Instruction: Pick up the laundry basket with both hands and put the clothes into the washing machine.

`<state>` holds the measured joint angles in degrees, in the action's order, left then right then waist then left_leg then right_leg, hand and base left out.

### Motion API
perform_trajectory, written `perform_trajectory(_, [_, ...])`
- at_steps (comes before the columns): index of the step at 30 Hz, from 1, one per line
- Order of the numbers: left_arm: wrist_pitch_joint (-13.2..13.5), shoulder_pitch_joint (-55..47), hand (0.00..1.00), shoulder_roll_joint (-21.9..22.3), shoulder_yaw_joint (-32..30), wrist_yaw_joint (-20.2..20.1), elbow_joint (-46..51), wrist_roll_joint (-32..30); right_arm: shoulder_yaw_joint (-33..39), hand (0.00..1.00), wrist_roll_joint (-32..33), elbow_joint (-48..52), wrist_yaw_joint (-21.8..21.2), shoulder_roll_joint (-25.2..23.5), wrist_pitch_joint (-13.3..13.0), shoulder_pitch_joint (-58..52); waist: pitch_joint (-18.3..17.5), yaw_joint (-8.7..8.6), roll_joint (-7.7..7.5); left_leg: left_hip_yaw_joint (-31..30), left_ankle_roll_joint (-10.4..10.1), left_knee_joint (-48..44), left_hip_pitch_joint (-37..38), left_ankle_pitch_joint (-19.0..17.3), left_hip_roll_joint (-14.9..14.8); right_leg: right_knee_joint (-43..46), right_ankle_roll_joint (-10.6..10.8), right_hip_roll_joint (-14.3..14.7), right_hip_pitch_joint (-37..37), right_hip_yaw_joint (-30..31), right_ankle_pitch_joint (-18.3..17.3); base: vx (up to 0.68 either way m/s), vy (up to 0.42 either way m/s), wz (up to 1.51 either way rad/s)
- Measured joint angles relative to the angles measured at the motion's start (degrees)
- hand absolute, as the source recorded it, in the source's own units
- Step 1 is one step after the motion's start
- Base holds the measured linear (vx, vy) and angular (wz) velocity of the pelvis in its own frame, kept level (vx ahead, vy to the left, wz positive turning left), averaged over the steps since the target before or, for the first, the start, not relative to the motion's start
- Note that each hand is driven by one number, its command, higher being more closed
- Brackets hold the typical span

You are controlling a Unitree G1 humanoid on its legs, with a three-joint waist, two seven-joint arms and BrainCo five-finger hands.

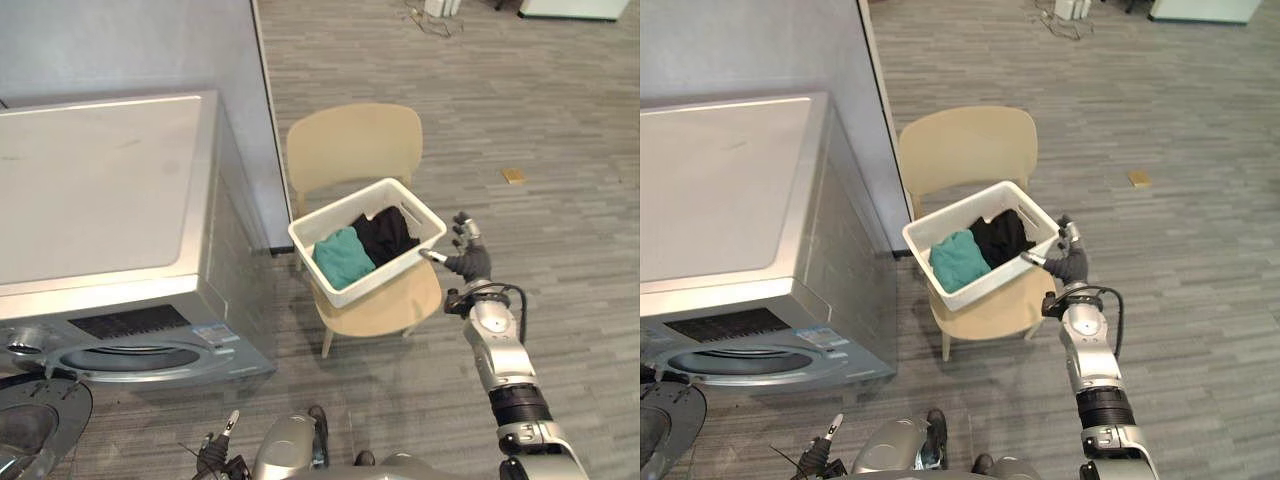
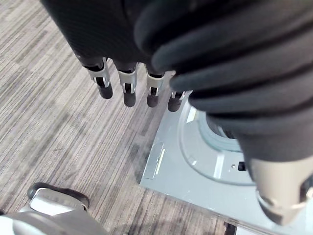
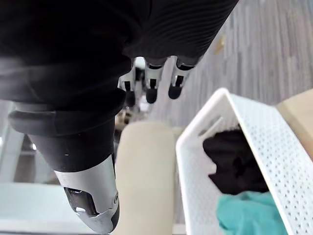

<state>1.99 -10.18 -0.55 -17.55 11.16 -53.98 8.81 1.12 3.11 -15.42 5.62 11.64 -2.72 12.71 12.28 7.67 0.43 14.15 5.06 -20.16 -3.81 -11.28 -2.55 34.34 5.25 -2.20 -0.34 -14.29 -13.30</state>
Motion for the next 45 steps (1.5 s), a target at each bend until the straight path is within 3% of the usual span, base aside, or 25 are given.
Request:
perform_trajectory(1, [-0.59,-0.04,0.00,-1.01,0.31,0.01,-0.46,-0.40,-1.30,0.00,-1.14,0.06,-0.98,0.03,0.08,-0.91,-0.39,-0.81,-0.95,-2.29,0.04,0.08,1.47,-0.04,0.74,6.48,0.66,-1.98,-1.74,0.02,-0.82,0.28,-0.007,1.08])
perform_trajectory(3, [-0.59,0.18,0.00,-1.93,1.19,0.03,-0.28,-0.55,-1.78,0.00,-2.68,0.05,-2.36,0.05,0.16,-1.58,-0.95,-1.10,-1.86,-5.08,0.04,0.68,2.16,-0.04,1.41,7.66,-1.03,-5.04,-3.91,0.04,-1.65,0.23,-0.058,1.05])
perform_trajectory(4, [-0.58,0.49,0.00,-2.04,1.15,0.08,0.03,-0.52,-1.76,0.00,-4.24,0.05,-3.25,0.37,0.33,-1.58,-1.41,-1.17,-2.53,-7.60,0.01,1.35,1.80,-0.03,1.66,3.80,-1.69,-6.92,-5.41,0.94,-1.95,0.15,-0.064,0.79])
perform_trajectory(8, [-0.58,0.69,0.00,-1.94,1.14,0.08,0.11,-0.62,-1.69,0.00,-8.84,0.00,-4.21,4.55,1.05,-1.53,-1.64,-1.14,-2.91,-14.06,-1.56,0.79,0.26,-0.47,1.69,-10.56,-1.16,-6.72,-6.10,10.94,-1.40,0.13,-0.172,0.89])
perform_trajectory(9, [-0.56,0.24,0.00,-1.96,1.20,0.08,0.42,-0.61,-1.57,0.00,-11.25,-1.10,-4.59,7.01,1.09,-1.35,-1.69,-0.86,-2.98,-16.63,-3.19,-0.59,-0.12,-0.93,1.79,-15.71,0.68,-6.58,-5.52,14.57,1.03,0.14,-0.415,1.07])
perform_trajectory(11, [-0.34,0.05,0.00,-2.98,1.17,0.02,0.57,-0.57,-1.52,0.00,-13.29,-4.58,-4.72,8.32,1.25,-0.20,-1.98,-0.49,-5.41,-19.89,-5.56,-2.14,-1.86,-1.87,3.31,-19.60,1.50,-7.63,-4.85,14.48,8.26,0.06,-0.420,1.07])
perform_trajectory(12, [-0.30,0.37,0.00,-2.97,1.19,-0.04,0.62,-0.54,-1.53,0.00,-14.13,-7.88,-4.71,10.07,1.43,1.04,-2.25,-1.05,-4.14,-23.40,-7.00,-3.28,-3.67,-1.99,2.23,-19.39,2.69,-6.82,-4.84,11.63,8.31,0.02,-0.444,1.16])
perform_trajectory(15, [0.07,0.07,0.00,-1.84,0.99,-1.21,1.34,-0.37,-1.49,0.00,-16.26,-12.00,-4.68,13.72,2.02,2.87,-2.60,-0.58,-2.25,-28.73,-10.45,0.52,-6.94,0.70,-0.21,-23.80,-0.09,-3.83,-5.02,5.47,10.08,0.01,-0.291,0.89])
perform_trajectory(16, [0.16,-0.02,0.00,-1.80,0.89,-1.24,1.52,-0.26,-1.42,0.00,-17.41,-14.51,-4.57,14.19,2.10,4.41,-2.08,-0.59,-2.31,-30.08,-11.35,3.06,-7.57,3.20,-1.18,-24.94,-1.02,-3.11,-5.06,2.89,10.92,0.01,-0.251,1.00])
perform_trajectory(20, [0.88,0.16,0.00,-0.90,0.38,-1.20,2.91,0.62,0.28,0.00,-19.58,-23.89,-2.80,14.83,2.85,11.34,2.40,-0.16,-1.38,-24.99,-12.03,8.02,-7.95,8.56,-4.27,-25.47,-1.86,-2.66,-4.91,-1.79,11.45,-0.05,-0.179,0.57])
perform_trajectory(26, [1.26,1.09,0.00,-0.56,-0.76,-1.12,2.86,2.04,0.13,0.00,-19.64,-29.10,-0.30,15.13,4.32,23.49,7.31,1.94,-0.89,-21.33,-11.03,11.28,-12.06,11.15,-4.42,-26.15,-2.04,-3.41,-10.45,-0.64,13.64,-0.10,0.015,-0.06])
perform_trajectory(30, [2.95,2.73,0.00,-0.06,-1.05,-1.01,3.42,3.75,-0.24,0.00,-19.56,-32.71,1.01,16.50,4.25,33.40,10.42,3.16,-0.74,-19.42,-11.08,11.50,-14.58,12.88,-4.26,-26.59,-1.79,-3.93,-13.56,0.24,15.14,-0.04,0.043,-0.13])
perform_trajectory(33, [3.61,3.16,0.00,0.54,-1.06,-0.75,4.91,4.74,-1.43,0.00,-19.34,-34.94,1.78,18.44,4.20,36.66,11.09,4.30,-0.43,-18.91,-11.15,11.96,-15.78,13.32,-4.31,-27.20,-1.85,-3.94,-14.77,0.15,15.60,0.00,0.003,-0.05])
perform_trajectory(41, [4.91,7.66,0.00,2.28,-0.55,0.42,6.77,11.80,-7.64,0.00,-14.08,-44.35,1.80,22.28,4.51,47.25,12.33,4.90,-0.13,-19.50,-11.65,15.39,-19.05,15.73,-4.42,-28.98,-1.73,-3.88,-17.93,-1.79,16.40,0.04,-0.010,0.08])
perform_trajectory(45, [5.76,11.57,0.00,3.07,1.80,0.16,8.65,19.16,-12.94,0.00,-13.69,-47.49,1.94,23.69,5.64,49.66,12.63,5.80,0.13,-20.30,-11.90,16.25,-20.21,16.52,-4.46,-30.02,-1.74,-3.75,-18.10,-3.13,16.56,0.04,-0.007,0.16])
